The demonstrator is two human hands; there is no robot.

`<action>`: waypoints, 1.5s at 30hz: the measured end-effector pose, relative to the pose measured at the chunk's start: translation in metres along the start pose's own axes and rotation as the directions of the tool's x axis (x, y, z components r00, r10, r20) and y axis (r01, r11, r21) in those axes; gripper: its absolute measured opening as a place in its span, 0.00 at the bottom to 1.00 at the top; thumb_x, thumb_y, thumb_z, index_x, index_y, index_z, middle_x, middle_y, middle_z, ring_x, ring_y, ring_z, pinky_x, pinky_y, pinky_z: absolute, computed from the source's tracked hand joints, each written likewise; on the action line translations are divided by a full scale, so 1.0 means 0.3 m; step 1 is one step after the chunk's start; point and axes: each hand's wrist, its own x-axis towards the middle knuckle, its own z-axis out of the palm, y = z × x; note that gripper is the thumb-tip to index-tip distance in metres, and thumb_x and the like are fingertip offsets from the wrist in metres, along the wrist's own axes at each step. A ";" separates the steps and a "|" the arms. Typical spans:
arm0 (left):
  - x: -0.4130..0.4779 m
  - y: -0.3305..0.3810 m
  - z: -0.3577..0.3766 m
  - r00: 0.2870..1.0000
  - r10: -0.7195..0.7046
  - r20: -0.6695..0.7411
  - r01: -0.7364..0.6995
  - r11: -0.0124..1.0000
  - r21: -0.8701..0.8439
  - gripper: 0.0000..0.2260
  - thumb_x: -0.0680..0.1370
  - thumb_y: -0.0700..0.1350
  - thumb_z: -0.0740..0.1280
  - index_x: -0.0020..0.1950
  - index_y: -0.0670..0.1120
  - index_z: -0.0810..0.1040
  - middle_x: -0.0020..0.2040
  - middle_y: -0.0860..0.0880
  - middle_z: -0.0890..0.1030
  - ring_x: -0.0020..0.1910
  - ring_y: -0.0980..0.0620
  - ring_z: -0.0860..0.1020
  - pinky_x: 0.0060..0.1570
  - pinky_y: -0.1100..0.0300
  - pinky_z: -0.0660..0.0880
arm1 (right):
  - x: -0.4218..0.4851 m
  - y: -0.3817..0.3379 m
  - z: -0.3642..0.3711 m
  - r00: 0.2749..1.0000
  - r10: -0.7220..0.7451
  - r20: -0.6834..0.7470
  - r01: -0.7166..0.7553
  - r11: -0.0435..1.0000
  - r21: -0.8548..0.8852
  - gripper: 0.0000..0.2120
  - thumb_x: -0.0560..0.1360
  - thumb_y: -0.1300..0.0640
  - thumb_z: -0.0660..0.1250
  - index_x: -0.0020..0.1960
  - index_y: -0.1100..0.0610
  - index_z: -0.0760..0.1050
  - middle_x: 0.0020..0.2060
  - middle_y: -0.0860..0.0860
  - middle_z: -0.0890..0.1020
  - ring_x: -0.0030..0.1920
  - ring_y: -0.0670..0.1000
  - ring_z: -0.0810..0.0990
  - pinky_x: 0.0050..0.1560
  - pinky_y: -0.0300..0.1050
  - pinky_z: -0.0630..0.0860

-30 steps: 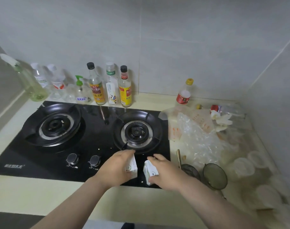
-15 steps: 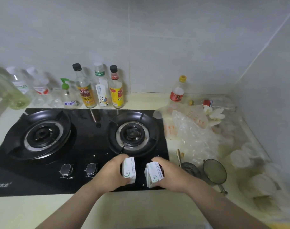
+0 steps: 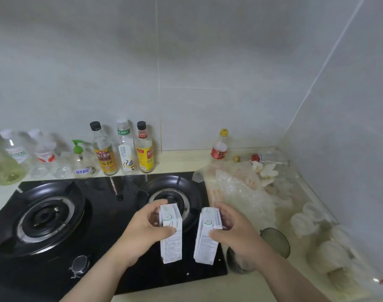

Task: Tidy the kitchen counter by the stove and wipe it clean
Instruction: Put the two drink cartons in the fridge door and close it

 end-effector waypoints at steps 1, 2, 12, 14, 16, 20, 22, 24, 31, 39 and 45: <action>0.000 0.030 -0.002 1.000 0.026 0.010 -0.026 0.999 -0.034 0.25 0.70 0.31 0.74 0.59 0.55 0.77 0.51 0.53 0.85 0.51 0.55 0.82 0.47 0.61 0.77 | -0.012 -0.021 -0.007 0.999 -0.011 -0.031 0.012 1.000 0.025 0.31 0.67 0.62 0.74 0.65 0.43 0.72 0.55 0.42 0.83 0.57 0.43 0.81 0.61 0.50 0.78; -0.002 0.062 -0.001 0.998 0.053 0.030 -0.051 0.996 -0.067 0.22 0.70 0.31 0.73 0.57 0.53 0.79 0.50 0.50 0.85 0.51 0.53 0.83 0.46 0.61 0.77 | -0.026 -0.042 -0.014 0.998 -0.022 -0.056 0.025 0.999 0.048 0.26 0.69 0.65 0.73 0.62 0.44 0.74 0.53 0.43 0.84 0.56 0.44 0.82 0.59 0.49 0.79; 0.061 0.246 0.142 0.913 0.242 0.329 -0.198 0.967 -0.162 0.25 0.63 0.33 0.76 0.58 0.47 0.79 0.50 0.44 0.85 0.49 0.45 0.83 0.41 0.59 0.78 | -0.243 -0.101 -0.141 0.932 -0.072 -0.355 0.160 0.961 0.225 0.23 0.67 0.65 0.74 0.58 0.49 0.76 0.50 0.47 0.86 0.51 0.49 0.84 0.48 0.42 0.80; 0.056 0.263 0.212 0.892 0.253 0.374 -0.194 0.963 -0.189 0.25 0.63 0.34 0.76 0.58 0.49 0.80 0.50 0.45 0.84 0.51 0.44 0.82 0.46 0.54 0.78 | -0.312 -0.085 -0.172 0.908 -0.073 -0.412 0.179 0.958 0.224 0.26 0.64 0.59 0.75 0.60 0.49 0.75 0.50 0.46 0.85 0.51 0.48 0.84 0.47 0.42 0.80; 0.032 0.290 0.287 0.859 0.266 0.437 -0.181 0.957 -0.227 0.25 0.58 0.42 0.77 0.55 0.52 0.81 0.51 0.45 0.84 0.52 0.44 0.82 0.50 0.48 0.78 | -0.391 -0.064 -0.200 0.878 -0.068 -0.474 0.189 0.959 0.212 0.30 0.60 0.52 0.75 0.62 0.49 0.75 0.51 0.47 0.85 0.51 0.50 0.84 0.48 0.48 0.81; -0.042 0.345 0.450 0.755 0.301 0.582 -0.198 0.951 -0.235 0.26 0.60 0.33 0.78 0.56 0.46 0.80 0.49 0.45 0.84 0.49 0.46 0.83 0.43 0.55 0.81 | -0.576 -0.013 -0.251 0.776 -0.034 -0.630 0.239 0.940 0.243 0.30 0.61 0.59 0.75 0.62 0.52 0.75 0.50 0.48 0.86 0.51 0.51 0.84 0.47 0.48 0.81; -0.096 0.371 0.529 0.708 0.316 0.631 -0.216 0.948 -0.232 0.26 0.61 0.31 0.75 0.58 0.45 0.79 0.48 0.47 0.85 0.47 0.49 0.84 0.39 0.59 0.81 | -0.682 0.012 -0.277 0.728 -0.025 -0.685 0.279 0.924 0.262 0.28 0.61 0.63 0.74 0.61 0.55 0.76 0.48 0.48 0.86 0.48 0.47 0.84 0.44 0.40 0.79; -0.163 0.395 0.605 0.656 0.335 0.677 -0.245 0.942 -0.229 0.27 0.60 0.37 0.75 0.59 0.48 0.78 0.50 0.48 0.85 0.48 0.50 0.84 0.40 0.61 0.81 | -0.796 0.040 -0.299 0.680 0.001 -0.733 0.303 0.910 0.283 0.28 0.60 0.65 0.73 0.60 0.55 0.76 0.47 0.48 0.86 0.47 0.46 0.85 0.42 0.38 0.78; -0.473 0.410 0.871 0.503 0.382 0.775 -0.218 0.924 -0.314 0.32 0.50 0.45 0.81 0.54 0.46 0.83 0.48 0.43 0.85 0.45 0.49 0.84 0.39 0.61 0.79 | -1.253 0.168 -0.312 0.517 0.056 -0.854 0.359 0.892 0.276 0.31 0.59 0.65 0.74 0.61 0.53 0.76 0.48 0.47 0.87 0.47 0.44 0.85 0.40 0.35 0.78; -0.961 0.397 1.174 0.294 0.378 0.878 -0.205 0.922 -0.329 0.32 0.49 0.47 0.83 0.53 0.45 0.83 0.47 0.44 0.85 0.46 0.49 0.83 0.41 0.60 0.78 | -1.854 0.349 -0.224 0.263 0.151 -0.953 0.399 0.882 0.250 0.37 0.57 0.63 0.74 0.67 0.56 0.73 0.50 0.47 0.86 0.49 0.45 0.85 0.40 0.34 0.78; -1.348 0.374 1.407 0.060 0.379 0.924 -0.169 0.916 -0.364 0.40 0.47 0.51 0.84 0.57 0.43 0.80 0.51 0.45 0.85 0.49 0.50 0.83 0.41 0.61 0.79 | -2.310 0.465 -0.106 -0.006 0.212 -0.977 0.388 0.901 0.193 0.36 0.57 0.63 0.74 0.65 0.55 0.74 0.48 0.47 0.86 0.47 0.44 0.85 0.40 0.34 0.78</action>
